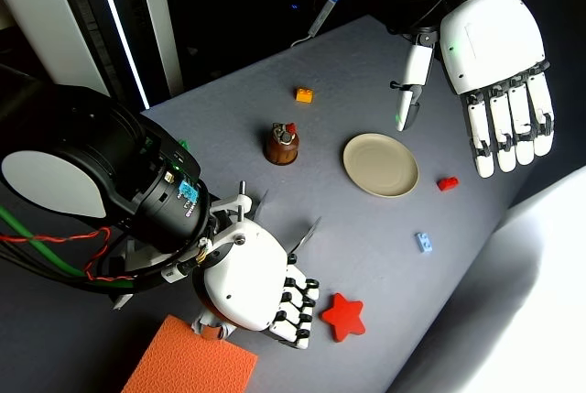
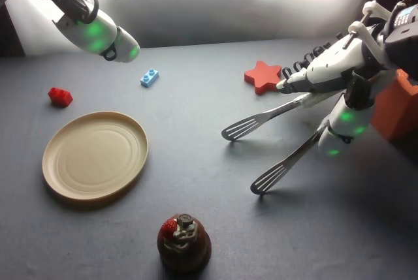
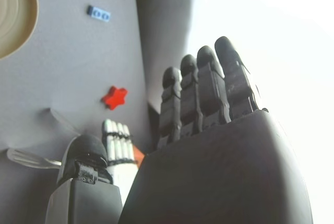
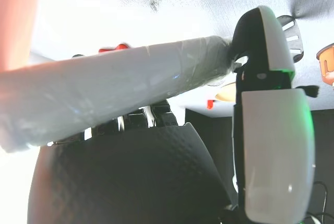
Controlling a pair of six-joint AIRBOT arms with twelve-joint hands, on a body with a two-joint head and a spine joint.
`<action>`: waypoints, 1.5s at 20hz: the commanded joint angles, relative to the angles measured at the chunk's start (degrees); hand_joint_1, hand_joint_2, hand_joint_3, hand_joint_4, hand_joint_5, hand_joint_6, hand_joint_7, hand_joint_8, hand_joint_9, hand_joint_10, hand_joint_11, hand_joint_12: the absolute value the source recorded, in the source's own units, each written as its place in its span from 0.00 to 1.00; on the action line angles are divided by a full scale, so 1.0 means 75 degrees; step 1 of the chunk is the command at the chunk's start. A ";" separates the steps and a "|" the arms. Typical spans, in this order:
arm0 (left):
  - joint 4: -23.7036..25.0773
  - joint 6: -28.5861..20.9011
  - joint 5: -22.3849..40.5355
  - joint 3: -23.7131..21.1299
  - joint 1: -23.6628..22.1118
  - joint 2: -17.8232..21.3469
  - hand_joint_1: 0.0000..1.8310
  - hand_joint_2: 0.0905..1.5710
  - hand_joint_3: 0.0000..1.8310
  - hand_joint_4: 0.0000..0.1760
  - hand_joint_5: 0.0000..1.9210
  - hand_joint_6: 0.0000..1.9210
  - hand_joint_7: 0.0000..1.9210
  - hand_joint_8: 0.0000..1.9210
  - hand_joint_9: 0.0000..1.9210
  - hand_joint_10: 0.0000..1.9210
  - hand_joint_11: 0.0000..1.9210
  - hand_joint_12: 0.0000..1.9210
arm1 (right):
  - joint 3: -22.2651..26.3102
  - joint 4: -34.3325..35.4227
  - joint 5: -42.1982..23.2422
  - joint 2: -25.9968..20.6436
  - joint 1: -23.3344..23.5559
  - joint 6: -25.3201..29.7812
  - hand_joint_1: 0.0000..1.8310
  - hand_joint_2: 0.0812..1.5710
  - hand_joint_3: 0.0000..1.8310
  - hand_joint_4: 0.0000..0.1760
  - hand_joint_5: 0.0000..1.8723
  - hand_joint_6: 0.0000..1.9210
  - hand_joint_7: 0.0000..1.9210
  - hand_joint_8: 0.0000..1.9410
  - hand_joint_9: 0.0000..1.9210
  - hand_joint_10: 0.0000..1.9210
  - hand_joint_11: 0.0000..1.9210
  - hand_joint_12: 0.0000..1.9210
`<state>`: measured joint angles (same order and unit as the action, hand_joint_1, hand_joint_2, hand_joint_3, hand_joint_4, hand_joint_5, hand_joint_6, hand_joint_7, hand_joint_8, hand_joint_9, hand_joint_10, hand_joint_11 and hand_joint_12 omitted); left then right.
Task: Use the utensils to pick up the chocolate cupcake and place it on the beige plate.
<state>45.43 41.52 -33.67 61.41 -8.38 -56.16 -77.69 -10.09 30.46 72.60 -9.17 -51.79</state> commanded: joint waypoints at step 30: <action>0.0426 0.0037 0.0494 -0.0004 -0.0102 0.0056 0.00 0.72 0.00 0.00 0.11 0.00 0.11 0.00 0.09 0.00 0.00 0.21 | 0.0045 -0.0103 -0.0413 -0.0056 0.0035 0.0017 0.46 0.69 0.00 0.00 0.26 0.07 0.13 0.53 0.08 0.71 0.00 0.91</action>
<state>45.47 41.52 -33.63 61.41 -8.38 -56.16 -77.38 -9.93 29.43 72.62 -9.17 -51.31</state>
